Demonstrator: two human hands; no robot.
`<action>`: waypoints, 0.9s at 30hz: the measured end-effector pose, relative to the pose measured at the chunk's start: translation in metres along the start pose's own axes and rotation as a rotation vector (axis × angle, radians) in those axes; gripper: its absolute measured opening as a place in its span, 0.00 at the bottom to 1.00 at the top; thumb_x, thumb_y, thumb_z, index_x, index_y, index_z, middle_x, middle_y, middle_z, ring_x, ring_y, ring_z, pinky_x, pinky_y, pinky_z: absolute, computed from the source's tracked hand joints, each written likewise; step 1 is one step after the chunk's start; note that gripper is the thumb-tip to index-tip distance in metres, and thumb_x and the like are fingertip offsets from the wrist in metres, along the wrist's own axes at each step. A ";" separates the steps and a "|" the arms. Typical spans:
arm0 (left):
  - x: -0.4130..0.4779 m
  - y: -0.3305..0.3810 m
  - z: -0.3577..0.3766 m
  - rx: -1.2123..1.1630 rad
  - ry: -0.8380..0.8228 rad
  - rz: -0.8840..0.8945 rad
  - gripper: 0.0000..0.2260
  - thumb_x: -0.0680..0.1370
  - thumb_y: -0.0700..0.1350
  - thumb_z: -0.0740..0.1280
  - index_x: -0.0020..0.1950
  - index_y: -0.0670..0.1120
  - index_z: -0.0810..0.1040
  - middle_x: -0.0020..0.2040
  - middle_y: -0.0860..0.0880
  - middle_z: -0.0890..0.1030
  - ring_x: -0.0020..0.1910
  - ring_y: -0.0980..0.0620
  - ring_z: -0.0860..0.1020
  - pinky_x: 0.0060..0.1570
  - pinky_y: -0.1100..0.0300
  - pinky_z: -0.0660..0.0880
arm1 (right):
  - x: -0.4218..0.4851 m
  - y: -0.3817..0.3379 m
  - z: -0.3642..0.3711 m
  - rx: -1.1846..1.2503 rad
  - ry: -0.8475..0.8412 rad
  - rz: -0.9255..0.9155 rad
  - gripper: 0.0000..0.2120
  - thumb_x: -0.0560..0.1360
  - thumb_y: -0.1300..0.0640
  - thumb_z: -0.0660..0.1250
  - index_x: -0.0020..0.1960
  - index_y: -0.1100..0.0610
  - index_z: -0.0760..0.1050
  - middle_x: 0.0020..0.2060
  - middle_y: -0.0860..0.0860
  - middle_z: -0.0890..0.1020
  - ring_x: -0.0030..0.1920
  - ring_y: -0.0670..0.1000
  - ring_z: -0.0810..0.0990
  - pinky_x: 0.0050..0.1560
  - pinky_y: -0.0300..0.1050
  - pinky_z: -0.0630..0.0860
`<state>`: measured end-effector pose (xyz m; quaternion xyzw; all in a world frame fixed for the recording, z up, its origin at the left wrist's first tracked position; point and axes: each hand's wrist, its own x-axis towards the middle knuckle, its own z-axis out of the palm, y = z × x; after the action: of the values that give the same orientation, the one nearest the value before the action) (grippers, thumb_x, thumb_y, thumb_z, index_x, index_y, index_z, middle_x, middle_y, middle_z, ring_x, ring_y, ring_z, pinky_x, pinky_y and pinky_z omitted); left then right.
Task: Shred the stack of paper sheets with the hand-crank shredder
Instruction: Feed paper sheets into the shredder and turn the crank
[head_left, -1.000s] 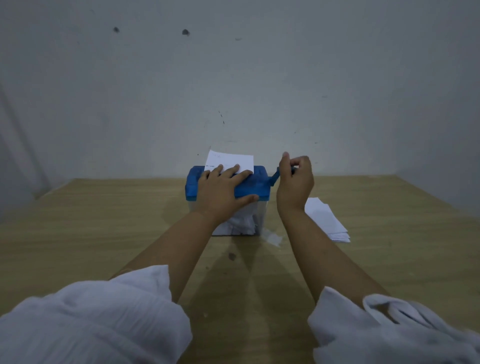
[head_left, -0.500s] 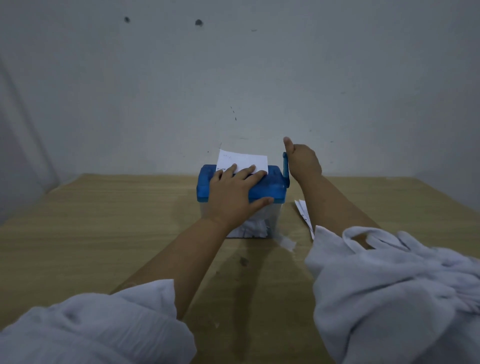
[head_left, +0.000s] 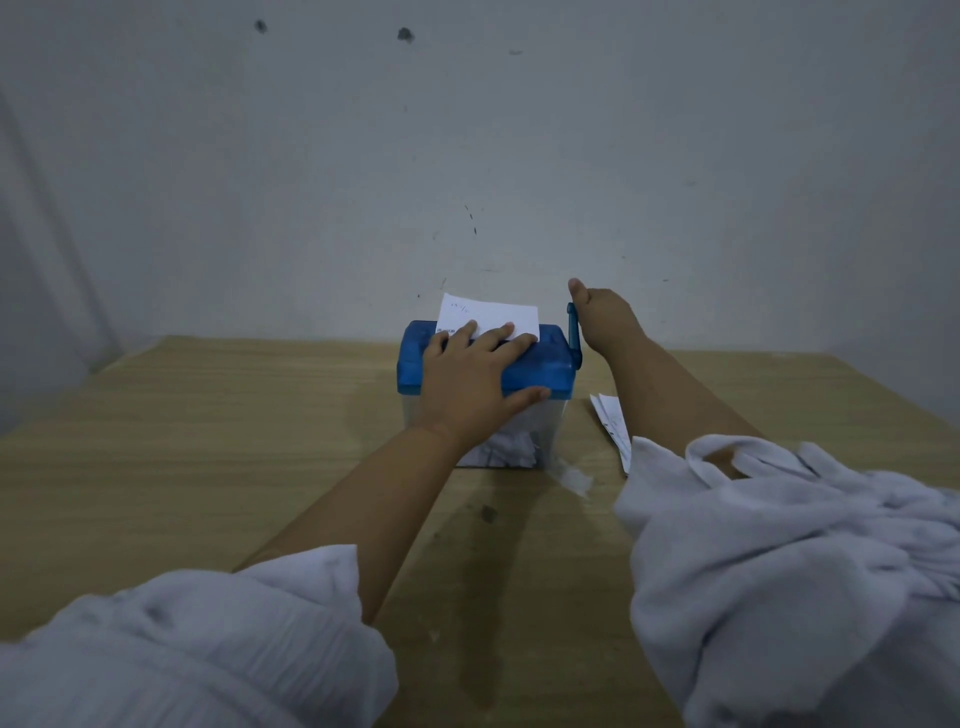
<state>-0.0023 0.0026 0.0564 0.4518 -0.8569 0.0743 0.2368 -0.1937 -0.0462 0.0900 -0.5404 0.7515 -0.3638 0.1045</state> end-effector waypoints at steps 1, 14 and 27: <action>0.000 0.000 0.000 -0.001 -0.003 -0.002 0.28 0.76 0.67 0.56 0.74 0.59 0.60 0.75 0.55 0.61 0.74 0.47 0.57 0.71 0.49 0.49 | 0.000 0.000 0.000 -0.011 0.005 -0.003 0.25 0.83 0.46 0.44 0.39 0.60 0.68 0.41 0.57 0.72 0.44 0.54 0.69 0.46 0.44 0.63; 0.000 -0.002 0.003 0.005 0.029 0.009 0.29 0.75 0.67 0.55 0.74 0.59 0.60 0.75 0.55 0.62 0.74 0.47 0.58 0.71 0.49 0.50 | -0.019 0.027 0.043 -0.175 -0.279 0.276 0.16 0.81 0.62 0.56 0.67 0.66 0.68 0.63 0.60 0.74 0.62 0.59 0.73 0.62 0.46 0.68; 0.000 0.004 -0.002 -0.003 -0.014 -0.074 0.29 0.75 0.67 0.56 0.73 0.60 0.61 0.75 0.56 0.61 0.75 0.46 0.55 0.72 0.46 0.47 | -0.098 0.055 0.057 0.122 0.108 0.022 0.24 0.82 0.46 0.46 0.39 0.59 0.71 0.38 0.57 0.77 0.40 0.55 0.75 0.41 0.45 0.68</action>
<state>-0.0054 0.0053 0.0584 0.4834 -0.8414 0.0610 0.2338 -0.1643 0.0244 -0.0099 -0.5043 0.7383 -0.4365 0.1005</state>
